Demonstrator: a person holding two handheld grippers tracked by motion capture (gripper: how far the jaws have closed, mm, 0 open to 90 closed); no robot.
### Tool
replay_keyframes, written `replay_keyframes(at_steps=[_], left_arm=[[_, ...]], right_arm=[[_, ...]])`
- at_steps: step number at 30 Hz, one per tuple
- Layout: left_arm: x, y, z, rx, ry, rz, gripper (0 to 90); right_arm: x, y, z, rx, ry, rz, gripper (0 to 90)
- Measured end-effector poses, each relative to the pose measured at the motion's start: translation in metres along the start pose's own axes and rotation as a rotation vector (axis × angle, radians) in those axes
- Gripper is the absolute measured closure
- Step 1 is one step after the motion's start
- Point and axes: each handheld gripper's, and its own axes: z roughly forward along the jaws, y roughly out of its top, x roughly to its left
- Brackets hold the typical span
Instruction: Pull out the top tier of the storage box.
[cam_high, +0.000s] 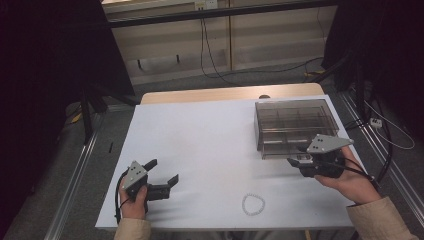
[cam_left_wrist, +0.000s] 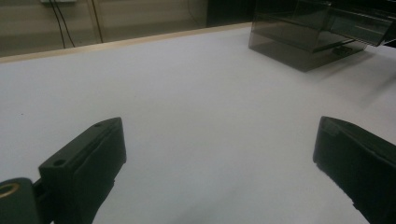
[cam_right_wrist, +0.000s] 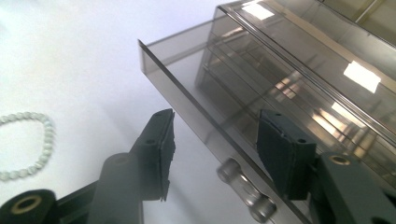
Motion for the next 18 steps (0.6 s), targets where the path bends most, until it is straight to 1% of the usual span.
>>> replay_keyframes(at_steps=[5,9,12,18], left_arm=[[0.0,0.0,0.0,0.0,-0.001,0.002,2.7],[0.0,0.0,0.0,0.001,-0.002,0.001,2.7],[0.0,0.0,0.001,0.002,-0.004,0.003,2.7],[-0.001,0.0,0.001,0.002,-0.004,0.001,2.7]], right_arm=[[0.007,0.007,0.001,-0.023,0.038,0.005,42.3],[0.013,0.011,0.003,-0.046,0.072,0.018,39.9],[0.016,0.012,0.005,-0.059,0.092,0.022,39.5],[0.024,0.014,0.01,-0.062,0.131,0.016,38.0]])
